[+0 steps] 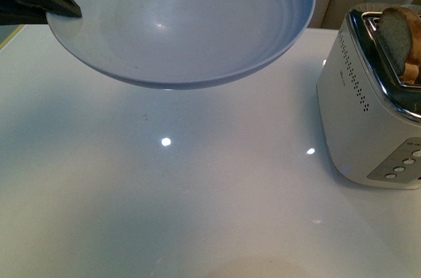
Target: Left arm holds plate, right arm toasts bread
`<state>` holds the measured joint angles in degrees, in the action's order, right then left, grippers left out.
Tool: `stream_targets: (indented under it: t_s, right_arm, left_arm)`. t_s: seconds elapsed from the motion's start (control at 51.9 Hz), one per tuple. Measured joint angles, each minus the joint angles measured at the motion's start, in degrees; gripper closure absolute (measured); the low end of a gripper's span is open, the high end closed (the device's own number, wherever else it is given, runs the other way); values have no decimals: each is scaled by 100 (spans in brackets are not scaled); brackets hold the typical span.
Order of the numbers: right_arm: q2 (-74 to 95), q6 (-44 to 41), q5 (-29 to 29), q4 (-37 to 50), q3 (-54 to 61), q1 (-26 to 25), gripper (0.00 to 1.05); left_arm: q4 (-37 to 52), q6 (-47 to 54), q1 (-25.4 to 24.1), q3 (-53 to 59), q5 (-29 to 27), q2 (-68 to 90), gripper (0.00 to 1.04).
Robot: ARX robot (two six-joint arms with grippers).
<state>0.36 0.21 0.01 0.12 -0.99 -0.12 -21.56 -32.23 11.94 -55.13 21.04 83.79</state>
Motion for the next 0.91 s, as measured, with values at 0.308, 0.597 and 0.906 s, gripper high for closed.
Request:
stream_targets:
  t_s: [0.308, 0.597, 0.906]
  right_arm:
    - [0, 0, 0, 0, 0, 0, 9]
    - [0, 0, 0, 0, 0, 0, 9]
    - [-2, 0, 0, 0, 0, 0, 9]
  left_arm:
    - [-22, 131, -199, -2, 177, 2, 102]
    - [74, 859, -1021, -22, 667, 487, 102]
    - [372, 2341, -2553, 55, 1204, 1478, 102]
